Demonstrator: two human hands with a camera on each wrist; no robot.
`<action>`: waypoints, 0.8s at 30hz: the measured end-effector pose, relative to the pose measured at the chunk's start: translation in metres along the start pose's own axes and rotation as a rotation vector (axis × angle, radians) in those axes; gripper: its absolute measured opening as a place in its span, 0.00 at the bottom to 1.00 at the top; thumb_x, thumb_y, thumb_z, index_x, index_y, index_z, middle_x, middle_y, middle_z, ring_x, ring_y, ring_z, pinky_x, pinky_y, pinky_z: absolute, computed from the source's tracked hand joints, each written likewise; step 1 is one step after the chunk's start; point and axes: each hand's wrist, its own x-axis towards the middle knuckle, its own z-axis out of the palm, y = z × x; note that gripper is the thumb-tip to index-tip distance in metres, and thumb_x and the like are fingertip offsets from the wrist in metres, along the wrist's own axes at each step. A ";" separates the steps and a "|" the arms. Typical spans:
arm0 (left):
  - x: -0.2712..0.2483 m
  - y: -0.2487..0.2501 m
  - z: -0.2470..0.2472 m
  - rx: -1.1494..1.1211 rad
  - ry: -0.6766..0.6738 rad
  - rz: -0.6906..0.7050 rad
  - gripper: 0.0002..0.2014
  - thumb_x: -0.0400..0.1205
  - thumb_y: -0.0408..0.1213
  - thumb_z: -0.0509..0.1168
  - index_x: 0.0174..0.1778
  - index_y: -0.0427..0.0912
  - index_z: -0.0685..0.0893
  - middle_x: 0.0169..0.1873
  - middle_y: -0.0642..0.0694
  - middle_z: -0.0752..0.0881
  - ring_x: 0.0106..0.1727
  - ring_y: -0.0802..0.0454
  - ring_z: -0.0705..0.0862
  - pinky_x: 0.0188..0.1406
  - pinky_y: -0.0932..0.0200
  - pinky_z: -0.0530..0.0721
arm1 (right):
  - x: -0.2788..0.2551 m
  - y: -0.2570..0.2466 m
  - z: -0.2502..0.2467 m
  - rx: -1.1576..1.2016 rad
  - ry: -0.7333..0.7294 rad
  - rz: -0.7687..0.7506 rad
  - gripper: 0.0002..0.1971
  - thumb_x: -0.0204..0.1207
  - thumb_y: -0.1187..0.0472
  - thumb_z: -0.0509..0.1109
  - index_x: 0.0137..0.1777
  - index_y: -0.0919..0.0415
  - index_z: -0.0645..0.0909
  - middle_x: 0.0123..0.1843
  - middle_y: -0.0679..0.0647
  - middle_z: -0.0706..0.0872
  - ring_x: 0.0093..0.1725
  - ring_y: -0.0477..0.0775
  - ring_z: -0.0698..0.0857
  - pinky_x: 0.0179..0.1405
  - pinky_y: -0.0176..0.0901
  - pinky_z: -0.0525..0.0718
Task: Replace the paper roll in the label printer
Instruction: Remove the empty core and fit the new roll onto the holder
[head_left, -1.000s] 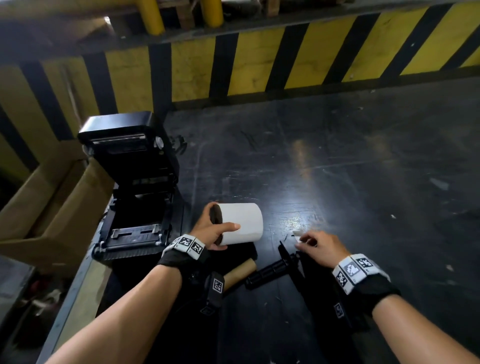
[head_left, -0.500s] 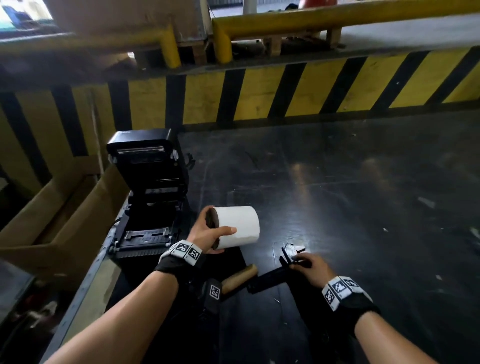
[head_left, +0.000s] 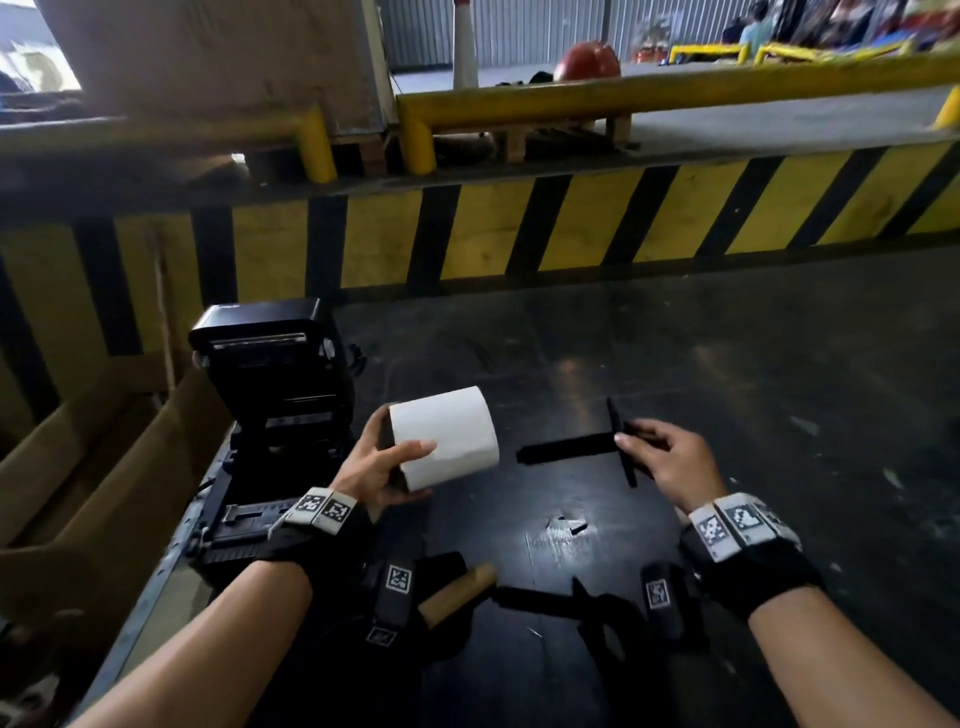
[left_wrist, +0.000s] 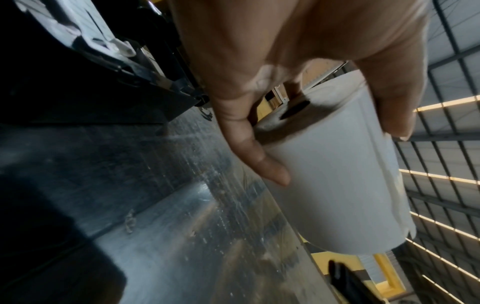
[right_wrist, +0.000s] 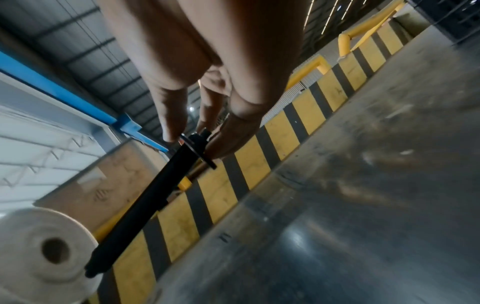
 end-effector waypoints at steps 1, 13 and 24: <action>0.001 0.004 0.001 -0.003 -0.011 0.012 0.36 0.60 0.36 0.76 0.65 0.57 0.73 0.56 0.51 0.82 0.56 0.40 0.83 0.42 0.41 0.85 | 0.004 -0.009 0.002 0.053 0.018 -0.029 0.17 0.67 0.62 0.77 0.56 0.64 0.85 0.50 0.58 0.89 0.51 0.56 0.87 0.56 0.47 0.83; 0.002 0.030 0.005 -0.032 -0.126 0.097 0.40 0.55 0.40 0.77 0.65 0.57 0.73 0.54 0.48 0.81 0.51 0.42 0.83 0.36 0.47 0.85 | 0.019 -0.046 0.027 0.216 0.060 -0.175 0.16 0.69 0.66 0.75 0.57 0.66 0.84 0.49 0.58 0.88 0.42 0.41 0.87 0.45 0.24 0.84; -0.005 0.025 0.000 -0.024 -0.130 0.100 0.39 0.57 0.39 0.76 0.65 0.58 0.72 0.56 0.46 0.81 0.52 0.41 0.83 0.37 0.45 0.87 | 0.005 -0.052 0.019 0.148 -0.107 -0.142 0.08 0.69 0.62 0.75 0.48 0.52 0.86 0.41 0.45 0.89 0.38 0.34 0.88 0.42 0.26 0.86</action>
